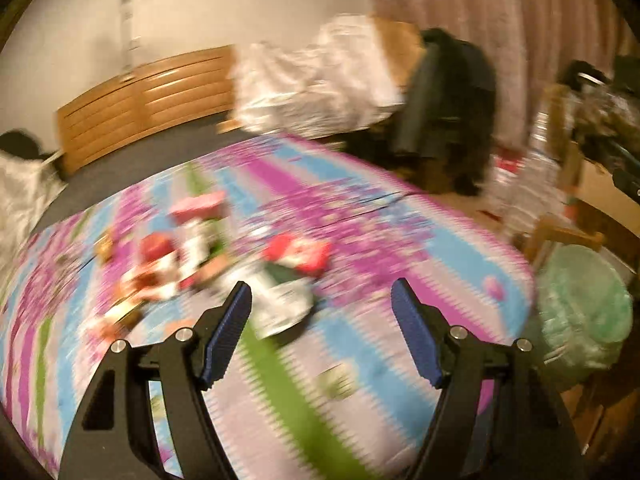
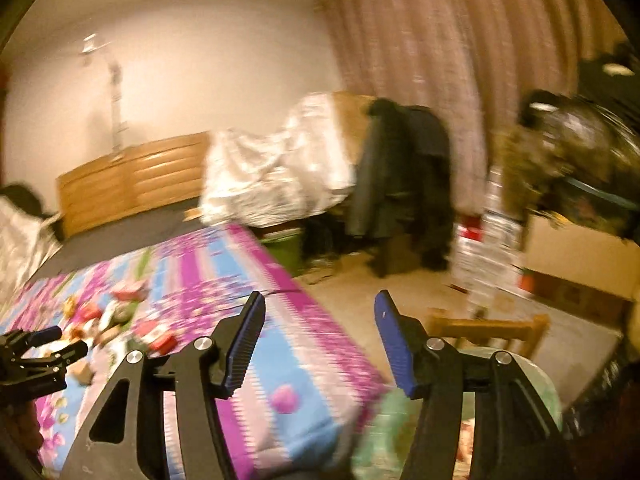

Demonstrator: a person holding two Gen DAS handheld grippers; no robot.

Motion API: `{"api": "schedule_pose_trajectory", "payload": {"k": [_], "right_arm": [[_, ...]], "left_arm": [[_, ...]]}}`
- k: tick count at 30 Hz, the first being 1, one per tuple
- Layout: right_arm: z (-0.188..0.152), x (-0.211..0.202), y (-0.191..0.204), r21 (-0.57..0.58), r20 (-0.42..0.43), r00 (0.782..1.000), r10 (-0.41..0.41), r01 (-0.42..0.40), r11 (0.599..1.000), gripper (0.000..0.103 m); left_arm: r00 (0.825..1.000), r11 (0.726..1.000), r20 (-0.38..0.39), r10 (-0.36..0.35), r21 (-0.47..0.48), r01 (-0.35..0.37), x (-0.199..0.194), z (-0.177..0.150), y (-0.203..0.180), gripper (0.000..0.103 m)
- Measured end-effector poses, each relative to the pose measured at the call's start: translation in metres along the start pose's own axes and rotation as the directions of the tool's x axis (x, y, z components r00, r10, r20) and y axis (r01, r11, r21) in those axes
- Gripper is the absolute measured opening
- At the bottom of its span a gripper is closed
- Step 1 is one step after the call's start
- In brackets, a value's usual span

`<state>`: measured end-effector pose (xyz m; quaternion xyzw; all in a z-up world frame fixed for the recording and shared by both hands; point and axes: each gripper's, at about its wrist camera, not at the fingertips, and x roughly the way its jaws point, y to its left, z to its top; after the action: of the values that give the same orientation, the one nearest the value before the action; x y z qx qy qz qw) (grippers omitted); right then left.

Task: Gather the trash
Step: 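Return both tools from the bin to the quilt, then grasp the brown cardboard box with the left tool while the right tool grasps the orange paper cup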

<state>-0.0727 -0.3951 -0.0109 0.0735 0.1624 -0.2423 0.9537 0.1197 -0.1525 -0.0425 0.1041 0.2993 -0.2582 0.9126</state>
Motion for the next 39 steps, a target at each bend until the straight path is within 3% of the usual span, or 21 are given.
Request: {"api": "schedule_pose_trajectory", "payload": {"k": [4,10,16,24,27,31,33,36,39], "right_arm": [[-0.004,0.019,0.063,-0.072,-0.054,0.992,0.116,-0.120,0.990,0.060],[-0.019,0.050,0.158,-0.134,-0.178,0.940,0.290,-0.315,0.939,0.060],[-0.052,0.073,0.236,-0.173,-0.318,0.855,0.410,-0.477,0.862,0.060],[-0.093,0.100,0.319,-0.189,-0.480,0.720,0.501,-0.643,0.742,0.060],[-0.100,0.112,0.356,-0.188,-0.514,0.664,0.543,-0.705,0.683,0.060],[-0.098,0.137,0.411,-0.166,-0.550,0.587,0.594,-0.774,0.611,0.060],[-0.096,0.155,0.439,-0.138,-0.582,0.542,0.606,-0.800,0.583,0.060],[-0.099,0.170,0.469,-0.133,-0.609,0.507,0.610,-0.823,0.552,0.060],[-0.111,0.184,0.505,-0.180,-0.638,0.507,0.579,-0.830,0.528,0.060]], "left_arm": [[0.993,0.990,-0.035,0.109,-0.086,-0.111,-0.020,-0.034,0.055,0.069],[0.966,0.942,-0.128,0.226,-0.223,-0.249,-0.042,-0.081,0.126,0.069],[0.933,0.881,-0.199,0.298,-0.319,-0.350,-0.058,-0.119,0.177,0.069],[0.921,0.840,-0.233,0.314,-0.383,-0.383,-0.059,-0.143,0.217,0.069],[0.920,0.841,-0.227,0.318,-0.380,-0.385,-0.053,-0.143,0.226,0.069],[0.916,0.868,-0.237,0.323,-0.312,-0.387,-0.037,-0.142,0.239,0.069],[0.915,0.862,-0.235,0.329,-0.320,-0.392,-0.038,-0.141,0.252,0.069],[0.906,0.831,-0.237,0.351,-0.367,-0.418,-0.046,-0.144,0.277,0.069],[0.894,0.783,-0.256,0.367,-0.434,-0.446,-0.054,-0.153,0.300,0.069]]}}
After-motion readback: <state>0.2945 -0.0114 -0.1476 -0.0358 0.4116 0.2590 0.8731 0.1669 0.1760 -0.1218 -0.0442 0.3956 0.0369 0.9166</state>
